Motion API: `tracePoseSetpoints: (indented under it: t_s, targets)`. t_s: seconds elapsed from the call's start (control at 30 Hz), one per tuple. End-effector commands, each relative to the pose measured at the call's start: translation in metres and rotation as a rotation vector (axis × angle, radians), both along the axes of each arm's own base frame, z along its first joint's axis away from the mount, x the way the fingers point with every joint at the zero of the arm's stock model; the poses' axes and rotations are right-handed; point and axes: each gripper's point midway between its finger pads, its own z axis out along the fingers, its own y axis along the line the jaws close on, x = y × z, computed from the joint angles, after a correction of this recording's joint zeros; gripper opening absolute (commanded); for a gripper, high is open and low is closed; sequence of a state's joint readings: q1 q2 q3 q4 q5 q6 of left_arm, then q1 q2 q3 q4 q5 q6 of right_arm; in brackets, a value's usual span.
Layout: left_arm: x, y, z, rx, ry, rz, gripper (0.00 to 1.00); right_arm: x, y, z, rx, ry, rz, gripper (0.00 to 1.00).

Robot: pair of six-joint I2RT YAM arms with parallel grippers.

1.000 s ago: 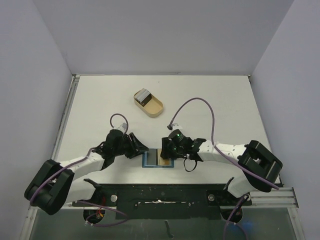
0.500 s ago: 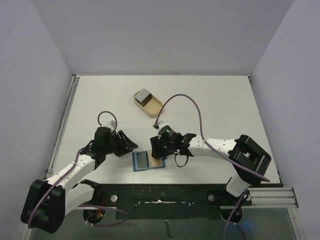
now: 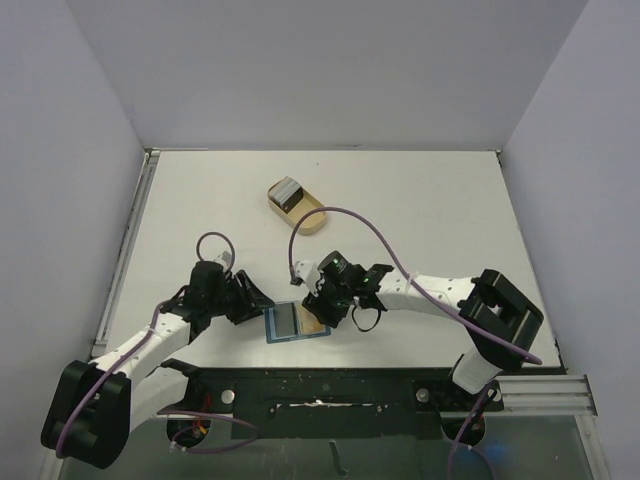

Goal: Put the credit cards into the card holder
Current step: Move the card holder to the center of the board, then close the card holder at the center of the board.

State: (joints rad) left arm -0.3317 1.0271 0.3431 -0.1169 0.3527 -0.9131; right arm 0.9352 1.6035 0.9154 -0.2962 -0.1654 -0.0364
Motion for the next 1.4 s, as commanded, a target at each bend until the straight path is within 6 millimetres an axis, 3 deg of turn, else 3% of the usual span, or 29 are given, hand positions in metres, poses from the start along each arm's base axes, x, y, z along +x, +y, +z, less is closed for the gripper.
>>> tracePoseSetpoints:
  t_s: [0.0,0.63,0.73,1.0,1.2,1.37]
  targets:
    - [-0.001,-0.001,0.001,-0.025,-0.008,0.006,0.46,-0.003,0.0,0.007,0.022,-0.05,0.199,0.45]
    - [-0.011,0.004,-0.019,-0.017,0.03,0.03,0.48,-0.001,-0.002,-0.02,-0.048,-0.121,0.329,0.36]
    - [-0.01,0.004,-0.021,-0.007,0.033,0.026,0.48,0.005,-0.002,-0.022,-0.061,-0.143,0.321,0.28]
    - [0.001,0.007,-0.013,0.03,0.019,0.029,0.49,0.015,0.012,-0.009,0.039,-0.181,0.206,0.1]
    - [0.022,0.022,0.004,0.062,-0.012,0.058,0.51,0.013,0.021,0.0,0.154,-0.171,0.113,0.06]
    - [0.03,0.032,0.002,0.089,-0.003,0.062,0.51,0.017,0.021,0.011,0.229,-0.207,0.078,0.03]
